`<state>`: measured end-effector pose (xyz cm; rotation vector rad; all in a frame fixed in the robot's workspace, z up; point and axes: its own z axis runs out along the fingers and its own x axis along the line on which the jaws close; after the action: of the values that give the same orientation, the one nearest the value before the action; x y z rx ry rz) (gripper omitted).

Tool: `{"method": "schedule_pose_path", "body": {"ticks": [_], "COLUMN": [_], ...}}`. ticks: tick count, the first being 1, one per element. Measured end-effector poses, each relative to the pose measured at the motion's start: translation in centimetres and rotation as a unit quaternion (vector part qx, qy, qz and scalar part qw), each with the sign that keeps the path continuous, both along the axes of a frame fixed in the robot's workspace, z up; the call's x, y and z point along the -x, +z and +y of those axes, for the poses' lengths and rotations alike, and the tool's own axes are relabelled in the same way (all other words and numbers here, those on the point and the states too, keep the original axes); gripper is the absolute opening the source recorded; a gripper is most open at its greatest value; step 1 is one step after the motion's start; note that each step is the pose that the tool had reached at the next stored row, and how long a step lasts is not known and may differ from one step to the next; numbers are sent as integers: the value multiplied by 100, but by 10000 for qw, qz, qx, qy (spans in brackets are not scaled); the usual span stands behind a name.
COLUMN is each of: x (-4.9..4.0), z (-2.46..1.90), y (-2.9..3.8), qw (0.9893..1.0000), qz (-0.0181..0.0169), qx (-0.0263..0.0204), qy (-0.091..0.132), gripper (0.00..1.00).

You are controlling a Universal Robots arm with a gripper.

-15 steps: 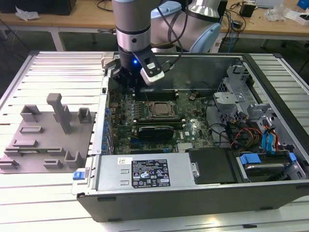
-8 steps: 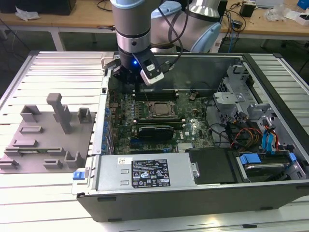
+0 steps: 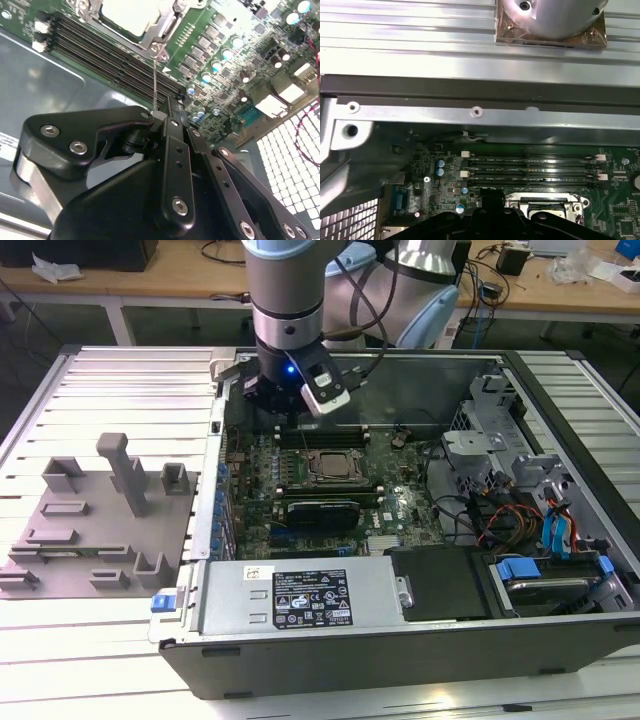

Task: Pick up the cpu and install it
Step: 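Install the first cpu locking lever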

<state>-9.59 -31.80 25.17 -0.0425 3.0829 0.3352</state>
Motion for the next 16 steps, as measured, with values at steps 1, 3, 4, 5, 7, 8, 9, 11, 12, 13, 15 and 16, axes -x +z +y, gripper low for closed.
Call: {"method": "schedule_pose_path", "body": {"ticks": [1, 3, 4, 5, 7, 8, 9, 11, 12, 13, 15, 16], "x": [-17, -62, -87, -107, -154, -173, -189, -220, -235, -247, -247, -247], "z": [-1, -3, -4, -5, -9, -11, -12, -16, -18, -19, -19, -19], "y": [0, 0, -1, -1, -1, -2, -3, -5, -6, -6, -7, -6], "qw": [10000, 10000, 10000, 10000, 10000, 10000, 10000, 10000, 10000, 10000, 10000, 10000], "qz": [0, 0, 0, 0, 0, 0, 0, 0, 0, 0, 0, 0], "qx": [0, 0, 0, 0, 1, 0, 0, 0, 1, 0, 0, 0], "qy": [-2, -8, -11, -13, -21, -26, -31, -39, -44, -48, -49, -49], "gripper": [11, 11, 11, 11, 11, 11, 11, 11, 11, 11, 11, 11]}}
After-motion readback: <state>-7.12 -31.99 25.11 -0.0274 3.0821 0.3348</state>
